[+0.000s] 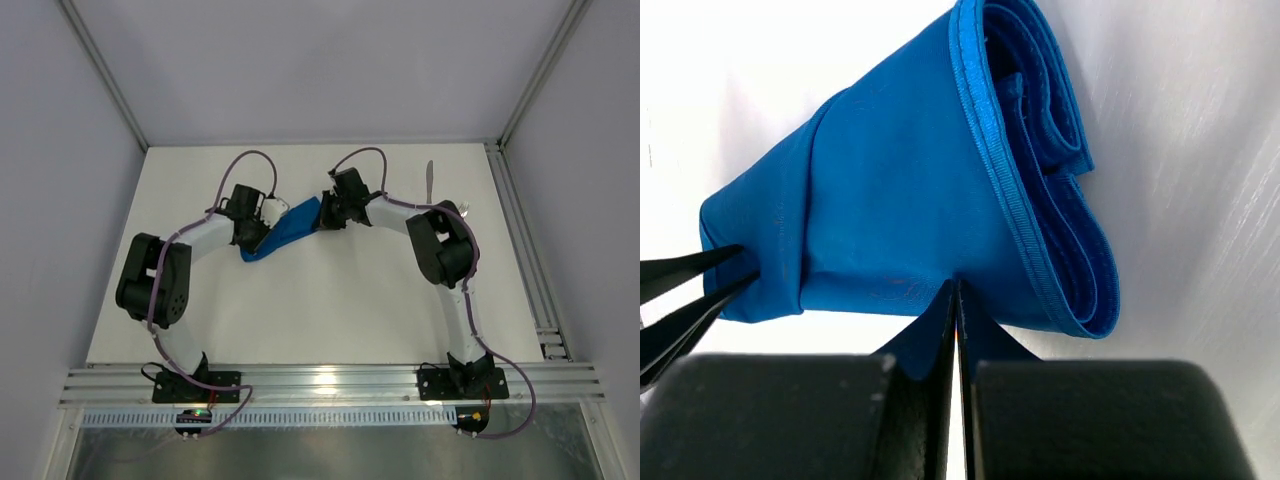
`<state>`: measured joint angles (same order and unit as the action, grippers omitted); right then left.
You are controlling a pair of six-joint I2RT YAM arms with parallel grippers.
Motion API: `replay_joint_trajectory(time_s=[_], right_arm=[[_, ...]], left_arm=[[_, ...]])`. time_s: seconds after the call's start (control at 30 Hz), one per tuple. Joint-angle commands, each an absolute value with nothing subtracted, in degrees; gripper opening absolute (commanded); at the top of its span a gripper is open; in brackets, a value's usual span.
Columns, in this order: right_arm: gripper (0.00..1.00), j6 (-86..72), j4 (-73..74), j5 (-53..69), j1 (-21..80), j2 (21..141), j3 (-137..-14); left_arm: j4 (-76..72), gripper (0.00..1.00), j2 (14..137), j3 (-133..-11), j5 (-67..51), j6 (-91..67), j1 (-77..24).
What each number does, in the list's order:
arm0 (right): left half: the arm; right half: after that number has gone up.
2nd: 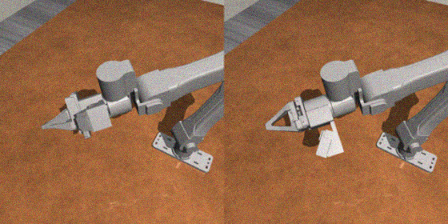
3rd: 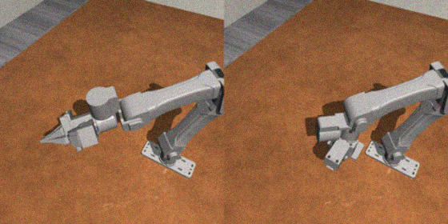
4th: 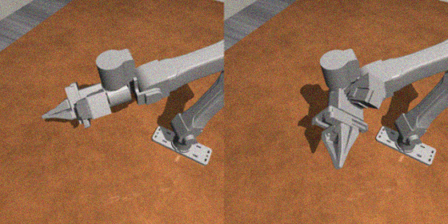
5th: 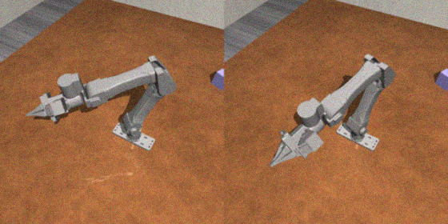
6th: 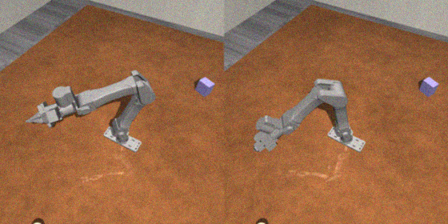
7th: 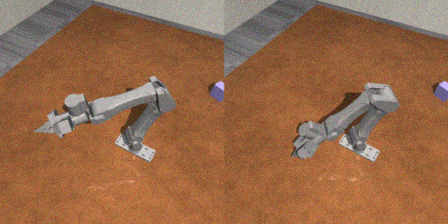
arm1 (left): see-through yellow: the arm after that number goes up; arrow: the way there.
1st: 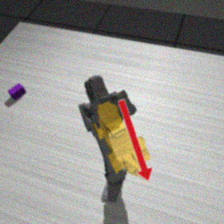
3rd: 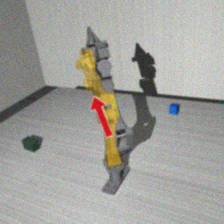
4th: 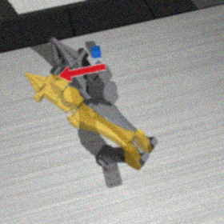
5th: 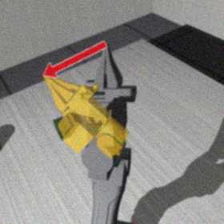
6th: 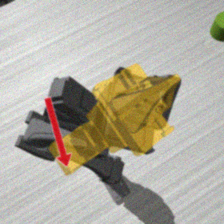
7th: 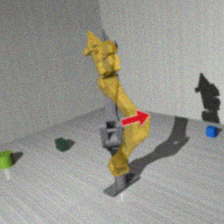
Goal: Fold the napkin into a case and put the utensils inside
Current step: Smooth out the smaller rectangle-folded napkin at the center of the board.
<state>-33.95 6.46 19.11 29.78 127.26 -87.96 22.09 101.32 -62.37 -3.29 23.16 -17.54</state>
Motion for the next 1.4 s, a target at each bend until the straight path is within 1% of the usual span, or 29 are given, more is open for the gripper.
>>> replay_joint_trajectory(time_s=[0.0,0.1,0.27,0.33,0.37,0.43,0.57,0.7,0.83,1.0,1.17,1.27,1.3,1.33,1.37], right_arm=[[0.04,-35.9,9.0,17.3,29.9,126.9,-88.1],[0.04,-36.3,8.2,17.1,29.9,125.0,-84.7],[0.04,-35.5,7.9,18.7,30.0,121.8,-84.2],[0.04,-34.6,8.1,19.4,29.9,120.7,-84.8],[0.04,-34.4,8.3,19.9,30.0,119.8,-85.3],[0.04,-33.6,9.9,19.9,29.7,119.6,-87.6],[0.04,-35.4,9.8,20.4,28.9,120.5,-90.1],[0.04,-39.7,7.6,20.9,27.8,122.9,-90.4],[0.04,-42.3,7.6,21.3,27.2,126.8,-91.2],[0.04,-43.1,7.9,20.3,26.9,127.3,-91.1],[0.04,-42.1,8.9,20.7,26.4,126.3,-91.8],[0.04,-37.5,13.3,18.7,25.9,123.4,-93.7],[0.04,-36.0,16.1,17.8,25.8,120.5,-94.5],[0.05,-32.8,17.6,16.7,25.2,118.8,-94.7],[0.09,-31.2,19.5,14.0,24.2,117.0,-94.7]], left_arm=[[21.8,0.27,101.3,-60.4,-4.7,24.5,-18.7],[22.0,0.28,101.4,-58.6,-3.1,25.2,-20.3],[20.0,0.32,99.7,-55.7,-0.6,25.6,-21.3],[19.5,0.34,96.1,-55.8,-0.5,25.1,-21.3],[19.4,0.38,94.8,-56.2,-0.8,25.0,-21.3],[20.8,0.42,91.8,-58.1,-1.8,24.9,-21.3],[25.0,0.44,91.1,-60.8,-4.1,24.4,-21.3],[24.8,0.43,91.6,-59.0,-5.4,23.8,-21.3],[26.4,0.38,94.0,-57.2,-6.8,23.6,-22.1],[25.8,0.35,97.4,-55.0,-3.4,25.0,-24.6],[24.1,0.34,98.8,-54.9,-3.1,24.5,-24.6],[24.2,0.34,96.9,-55.2,-3.8,24.3,-24.6],[24.3,0.36,96.2,-55.4,-4.0,24.4,-24.6],[25.0,0.4,94.7,-55.6,-4.5,24.5,-24.6],[25.6,0.44,93.7,-56.3,-5.5,24.6,-24.6]])
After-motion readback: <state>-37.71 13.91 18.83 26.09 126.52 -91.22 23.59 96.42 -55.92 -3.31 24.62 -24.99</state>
